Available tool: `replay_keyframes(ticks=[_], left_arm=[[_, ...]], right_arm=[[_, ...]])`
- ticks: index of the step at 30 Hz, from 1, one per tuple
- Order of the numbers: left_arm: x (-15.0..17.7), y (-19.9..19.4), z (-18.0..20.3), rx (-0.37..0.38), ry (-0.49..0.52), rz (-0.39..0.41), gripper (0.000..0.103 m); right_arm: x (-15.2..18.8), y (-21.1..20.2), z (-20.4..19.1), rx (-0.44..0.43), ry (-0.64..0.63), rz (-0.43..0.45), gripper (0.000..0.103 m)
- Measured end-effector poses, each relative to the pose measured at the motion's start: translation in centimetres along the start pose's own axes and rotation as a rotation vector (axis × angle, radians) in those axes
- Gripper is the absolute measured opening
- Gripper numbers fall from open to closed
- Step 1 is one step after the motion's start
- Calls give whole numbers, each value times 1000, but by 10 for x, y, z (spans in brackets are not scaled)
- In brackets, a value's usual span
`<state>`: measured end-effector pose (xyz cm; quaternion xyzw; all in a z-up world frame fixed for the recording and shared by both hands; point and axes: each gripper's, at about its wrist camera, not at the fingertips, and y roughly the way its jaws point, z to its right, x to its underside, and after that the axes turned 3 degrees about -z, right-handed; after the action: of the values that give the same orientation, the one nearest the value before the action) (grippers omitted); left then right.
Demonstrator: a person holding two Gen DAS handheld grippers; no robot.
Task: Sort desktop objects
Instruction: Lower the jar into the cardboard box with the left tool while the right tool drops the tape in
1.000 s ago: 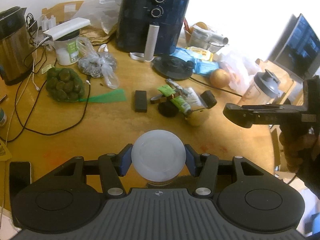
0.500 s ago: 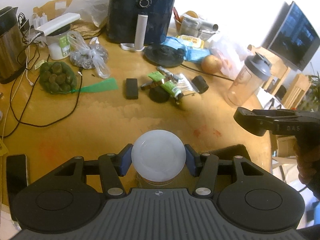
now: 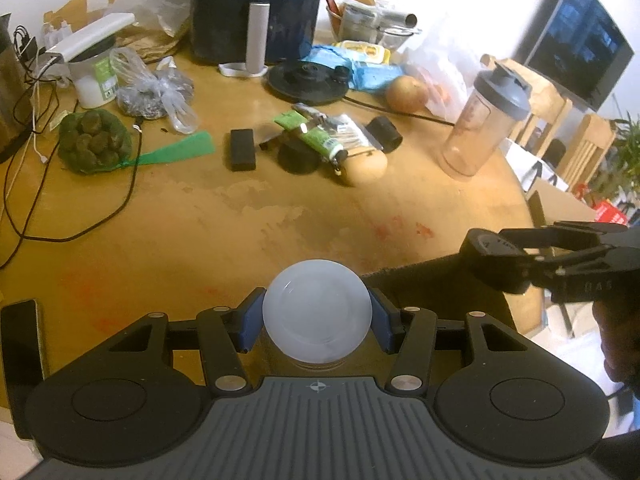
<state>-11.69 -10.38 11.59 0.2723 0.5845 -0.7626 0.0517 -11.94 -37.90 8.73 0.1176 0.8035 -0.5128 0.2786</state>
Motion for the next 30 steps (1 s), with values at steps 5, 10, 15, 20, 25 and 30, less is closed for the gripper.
replay_keyframes(ticks=[5, 10, 15, 20, 25, 30], left_arm=[[2, 10, 3, -9, 14, -15, 53], [3, 19, 6, -30, 33, -23, 53], [3, 29, 7, -52, 49, -43, 53], [4, 36, 7, -78, 68, -61, 53], [3, 40, 6, -88, 72, -69, 53], [4, 44, 12, -110, 115, -80, 53]], right_arm=[[12, 7, -8, -2, -34, -32, 75], [22, 17, -14, 9, -82, -54, 75], [30, 28, -20, 51, -150, -67, 75], [33, 37, -23, 75, -188, -77, 75], [32, 41, -24, 91, -223, -78, 75], [32, 45, -26, 98, -248, -97, 75]])
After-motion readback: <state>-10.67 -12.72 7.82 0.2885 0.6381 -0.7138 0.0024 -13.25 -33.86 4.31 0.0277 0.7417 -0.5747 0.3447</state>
